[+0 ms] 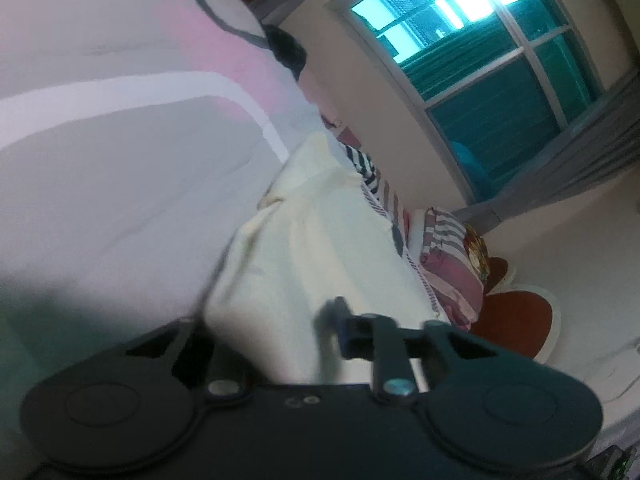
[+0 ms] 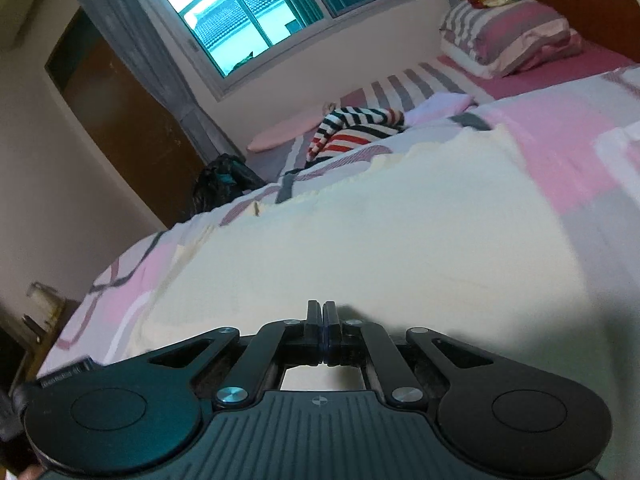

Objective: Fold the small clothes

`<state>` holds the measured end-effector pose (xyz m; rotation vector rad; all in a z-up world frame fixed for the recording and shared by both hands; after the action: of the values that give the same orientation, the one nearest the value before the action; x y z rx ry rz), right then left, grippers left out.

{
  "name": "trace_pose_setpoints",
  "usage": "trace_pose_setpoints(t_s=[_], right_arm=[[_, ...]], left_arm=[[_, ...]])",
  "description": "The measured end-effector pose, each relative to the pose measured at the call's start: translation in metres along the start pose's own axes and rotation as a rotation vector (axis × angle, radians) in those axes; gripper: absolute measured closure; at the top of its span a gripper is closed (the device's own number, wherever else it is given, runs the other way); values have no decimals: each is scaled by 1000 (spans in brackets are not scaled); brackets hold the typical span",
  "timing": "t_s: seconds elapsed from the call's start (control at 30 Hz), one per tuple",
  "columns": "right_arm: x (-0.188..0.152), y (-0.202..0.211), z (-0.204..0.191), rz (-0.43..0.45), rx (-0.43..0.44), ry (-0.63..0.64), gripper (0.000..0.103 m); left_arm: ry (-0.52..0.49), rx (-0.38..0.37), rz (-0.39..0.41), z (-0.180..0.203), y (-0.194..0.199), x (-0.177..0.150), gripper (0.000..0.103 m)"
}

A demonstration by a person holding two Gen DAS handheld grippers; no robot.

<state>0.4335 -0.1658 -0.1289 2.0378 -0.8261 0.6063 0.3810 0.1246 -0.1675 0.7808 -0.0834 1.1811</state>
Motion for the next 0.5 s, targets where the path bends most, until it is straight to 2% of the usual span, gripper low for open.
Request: trace_pose_setpoints(t_s=[0.07, 0.13, 0.23, 0.33, 0.37, 0.47, 0.5], right_arm=[[2, -6, -6, 8, 29, -7, 103], [2, -11, -11, 3, 42, -6, 103], [-5, -29, -11, -55, -1, 19, 103], [-6, -31, -3, -49, 21, -30, 103], [-7, -30, -1, -48, 27, -46, 103], [-7, -29, 1, -45, 34, -59, 103], [-7, -28, 1, -45, 32, -54, 103]], left_arm=[[29, -15, -3, -5, -1, 1, 94], [13, -26, -5, -6, 0, 1, 94], [7, -33, -14, -6, 1, 1, 92], [16, -13, -8, -7, 0, 3, 91], [-2, 4, -3, -5, 0, 3, 90], [-112, 51, -12, 11, -2, 3, 96], [-159, 36, -17, 22, 0, 4, 97]])
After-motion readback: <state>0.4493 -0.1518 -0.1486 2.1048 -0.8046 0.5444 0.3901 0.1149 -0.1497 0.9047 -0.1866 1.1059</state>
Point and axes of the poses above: each gripper's, at about its wrist camera, not at the fingertips, and y roughly against the way its jaws point, z to its right, x to its top, the point moved 6 cm from there along -y, roughly the way its jaws point
